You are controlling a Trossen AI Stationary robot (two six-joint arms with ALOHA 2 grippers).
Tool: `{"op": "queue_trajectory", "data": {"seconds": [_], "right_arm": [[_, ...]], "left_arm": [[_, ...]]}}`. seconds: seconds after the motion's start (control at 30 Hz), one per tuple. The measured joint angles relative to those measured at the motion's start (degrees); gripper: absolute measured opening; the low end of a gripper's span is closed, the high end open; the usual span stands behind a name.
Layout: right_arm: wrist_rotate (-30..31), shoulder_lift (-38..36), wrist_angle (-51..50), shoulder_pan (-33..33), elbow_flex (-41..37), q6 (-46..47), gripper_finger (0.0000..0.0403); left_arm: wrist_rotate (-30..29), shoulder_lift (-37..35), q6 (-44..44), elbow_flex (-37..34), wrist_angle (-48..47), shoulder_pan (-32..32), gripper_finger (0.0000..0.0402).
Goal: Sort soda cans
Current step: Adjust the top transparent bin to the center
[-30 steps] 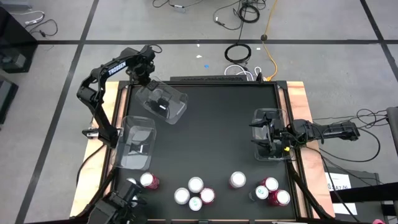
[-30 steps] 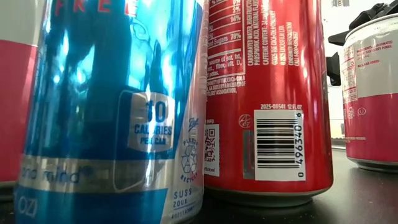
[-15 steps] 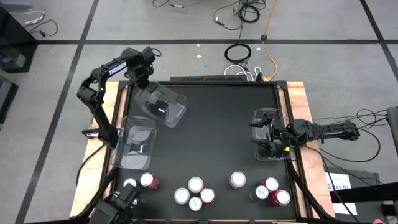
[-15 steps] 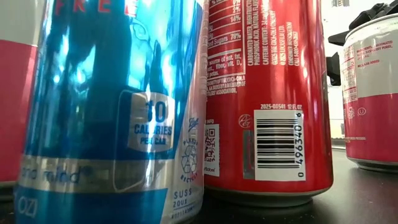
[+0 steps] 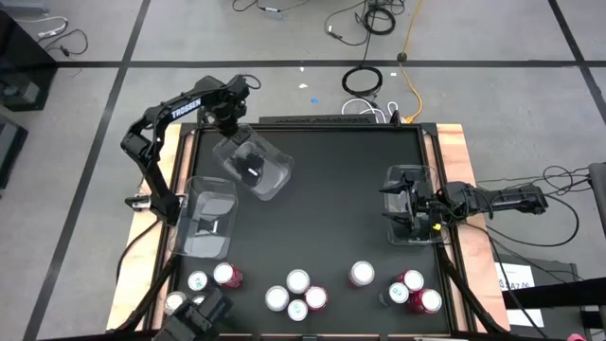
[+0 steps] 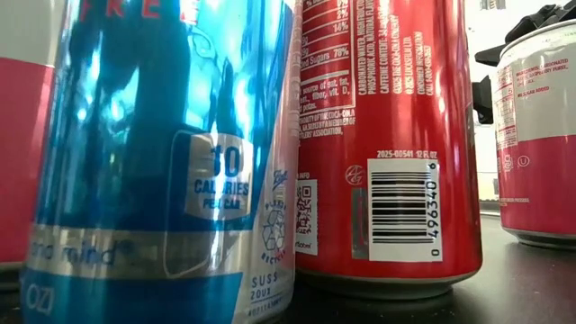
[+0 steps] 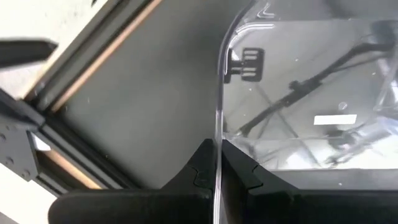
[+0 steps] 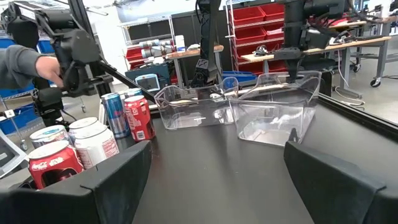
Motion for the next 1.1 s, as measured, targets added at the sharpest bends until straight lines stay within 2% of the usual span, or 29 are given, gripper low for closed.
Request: {"op": "queue_trajectory", "data": {"seconds": [0.4, 1.1], "right_arm": [[0.0, 0.0, 0.0, 0.0, 0.0, 0.0, 0.0359], [0.0, 0.0, 0.0, 0.0, 0.0, 0.0, 0.0359]], "left_arm": [[0.0, 0.0, -0.1, 8.0, 0.8, -5.8, 0.0011], [2.9, 0.5, -0.6, 9.4, 3.2, -12.0, 0.0011]]}}
